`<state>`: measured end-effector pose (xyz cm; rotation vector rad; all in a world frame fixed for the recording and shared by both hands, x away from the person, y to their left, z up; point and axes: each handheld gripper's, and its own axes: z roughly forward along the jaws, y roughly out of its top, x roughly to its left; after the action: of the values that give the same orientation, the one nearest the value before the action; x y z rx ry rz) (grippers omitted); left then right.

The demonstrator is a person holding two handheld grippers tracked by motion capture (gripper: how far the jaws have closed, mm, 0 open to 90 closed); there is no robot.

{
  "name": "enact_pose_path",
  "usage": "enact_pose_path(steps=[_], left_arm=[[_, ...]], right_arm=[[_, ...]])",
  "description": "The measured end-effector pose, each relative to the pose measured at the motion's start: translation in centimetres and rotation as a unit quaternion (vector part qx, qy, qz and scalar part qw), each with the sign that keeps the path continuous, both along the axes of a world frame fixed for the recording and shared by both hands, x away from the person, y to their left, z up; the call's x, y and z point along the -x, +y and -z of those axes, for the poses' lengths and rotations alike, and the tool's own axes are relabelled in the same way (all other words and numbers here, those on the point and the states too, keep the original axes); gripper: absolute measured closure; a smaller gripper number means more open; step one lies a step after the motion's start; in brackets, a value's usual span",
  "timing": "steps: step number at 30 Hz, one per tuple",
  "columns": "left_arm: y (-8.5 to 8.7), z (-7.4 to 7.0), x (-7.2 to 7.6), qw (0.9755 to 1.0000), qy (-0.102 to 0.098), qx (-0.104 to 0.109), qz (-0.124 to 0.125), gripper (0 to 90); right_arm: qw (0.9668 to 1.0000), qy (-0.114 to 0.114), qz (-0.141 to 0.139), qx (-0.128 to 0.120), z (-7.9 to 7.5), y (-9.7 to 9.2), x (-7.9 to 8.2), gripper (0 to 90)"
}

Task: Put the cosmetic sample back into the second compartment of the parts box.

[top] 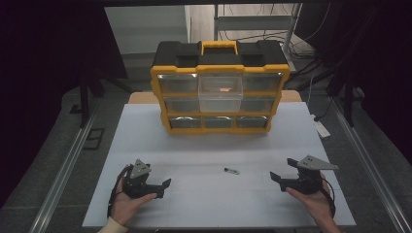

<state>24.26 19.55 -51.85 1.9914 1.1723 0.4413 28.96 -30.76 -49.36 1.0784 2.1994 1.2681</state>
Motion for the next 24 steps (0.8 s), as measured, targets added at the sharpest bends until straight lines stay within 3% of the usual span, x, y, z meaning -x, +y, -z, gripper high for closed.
enact_pose_path(steps=[14,24], left_arm=[[0.15,0.13,-0.03,1.0000,0.002,0.007,-0.002,4.7],[0.25,0.18,0.08,1.0000,0.003,0.007,0.002,4.5]], right_arm=[[0.9999,0.012,-0.001,0.001,0.10,-0.04,-0.21,14.1],[0.9999,0.008,-0.007,0.007,-0.59,0.58,-0.10,14.5]])
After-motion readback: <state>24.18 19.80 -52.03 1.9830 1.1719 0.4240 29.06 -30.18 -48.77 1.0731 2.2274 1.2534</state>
